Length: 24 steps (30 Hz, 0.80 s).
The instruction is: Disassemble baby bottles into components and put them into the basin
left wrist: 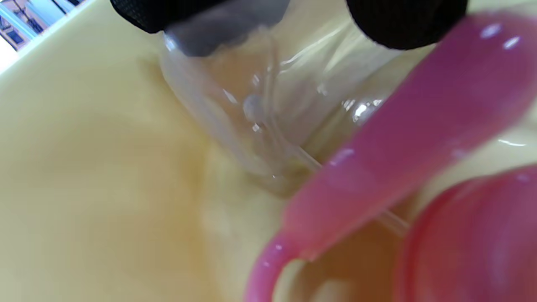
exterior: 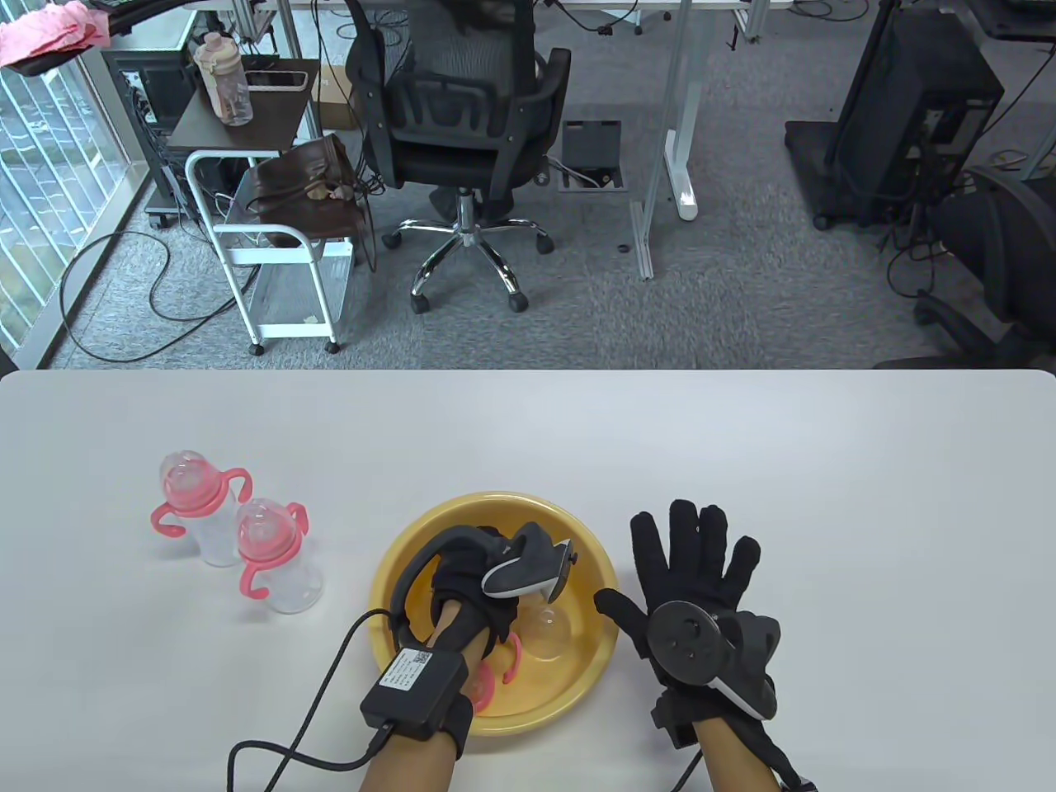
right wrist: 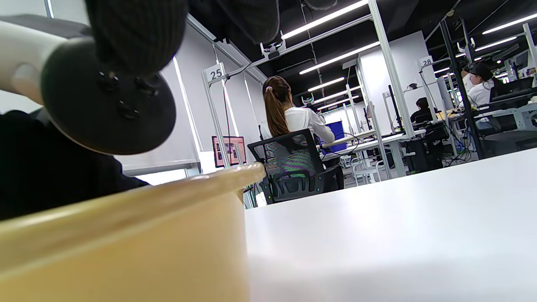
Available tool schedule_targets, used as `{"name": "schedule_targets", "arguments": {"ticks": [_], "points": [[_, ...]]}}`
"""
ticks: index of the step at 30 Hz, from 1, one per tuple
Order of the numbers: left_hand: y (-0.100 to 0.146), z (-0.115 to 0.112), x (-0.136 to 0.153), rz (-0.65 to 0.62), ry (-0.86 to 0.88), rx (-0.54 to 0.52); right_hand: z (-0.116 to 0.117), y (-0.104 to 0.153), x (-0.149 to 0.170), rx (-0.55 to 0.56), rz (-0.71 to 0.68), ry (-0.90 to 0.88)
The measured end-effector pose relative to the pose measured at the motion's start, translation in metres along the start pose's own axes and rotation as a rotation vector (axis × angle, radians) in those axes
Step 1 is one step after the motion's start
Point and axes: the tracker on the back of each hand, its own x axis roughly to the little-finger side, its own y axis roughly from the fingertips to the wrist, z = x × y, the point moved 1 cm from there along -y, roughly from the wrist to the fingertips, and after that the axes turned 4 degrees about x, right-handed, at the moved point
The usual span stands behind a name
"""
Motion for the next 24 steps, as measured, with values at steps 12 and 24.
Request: {"name": "schedule_targets", "arguments": {"ticks": [12,24], "points": [[0.081,0.024,0.070,0.071,0.014,-0.360,0.007,0.000,0.002,-0.058,0.011,-0.002],[0.152,-0.015,0.201,0.389,0.258,-0.531,0.011,0.000,0.000,-0.066,-0.003,0.018]]}}
